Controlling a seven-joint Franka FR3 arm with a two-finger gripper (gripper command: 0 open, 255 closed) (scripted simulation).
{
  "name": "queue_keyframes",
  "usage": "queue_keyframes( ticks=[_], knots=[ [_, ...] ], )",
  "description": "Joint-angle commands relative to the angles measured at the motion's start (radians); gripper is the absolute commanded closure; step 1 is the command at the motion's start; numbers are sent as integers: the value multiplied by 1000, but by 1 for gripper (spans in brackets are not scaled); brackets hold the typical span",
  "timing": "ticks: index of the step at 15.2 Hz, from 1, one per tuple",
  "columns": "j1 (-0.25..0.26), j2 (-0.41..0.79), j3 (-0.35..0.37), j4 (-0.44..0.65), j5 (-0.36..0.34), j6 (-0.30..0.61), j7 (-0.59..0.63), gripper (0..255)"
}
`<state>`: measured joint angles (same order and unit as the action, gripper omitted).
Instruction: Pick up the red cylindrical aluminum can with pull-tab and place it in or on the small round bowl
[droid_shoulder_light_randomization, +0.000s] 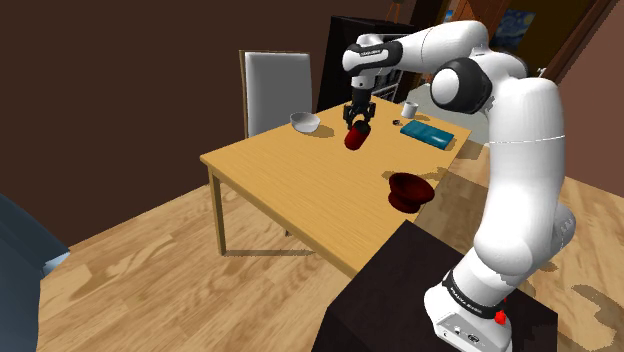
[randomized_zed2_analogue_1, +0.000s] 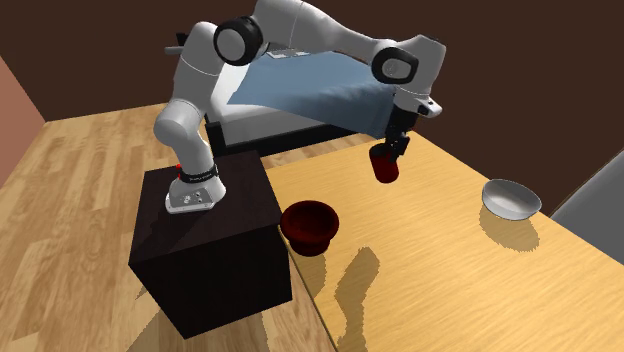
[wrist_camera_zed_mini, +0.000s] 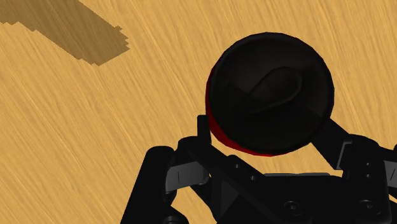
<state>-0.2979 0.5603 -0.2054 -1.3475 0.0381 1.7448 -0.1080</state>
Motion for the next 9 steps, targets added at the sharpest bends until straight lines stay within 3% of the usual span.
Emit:
queue_keyframes(
  ticks=[1,2,9],
  knots=[
    [0,-8,-1,14,-1,-21,0,255],
    [0,-8,-1,16,-1,-24,0,255],
    [-20,-264,-42,-349,-50,93,-66,255]
  ],
)
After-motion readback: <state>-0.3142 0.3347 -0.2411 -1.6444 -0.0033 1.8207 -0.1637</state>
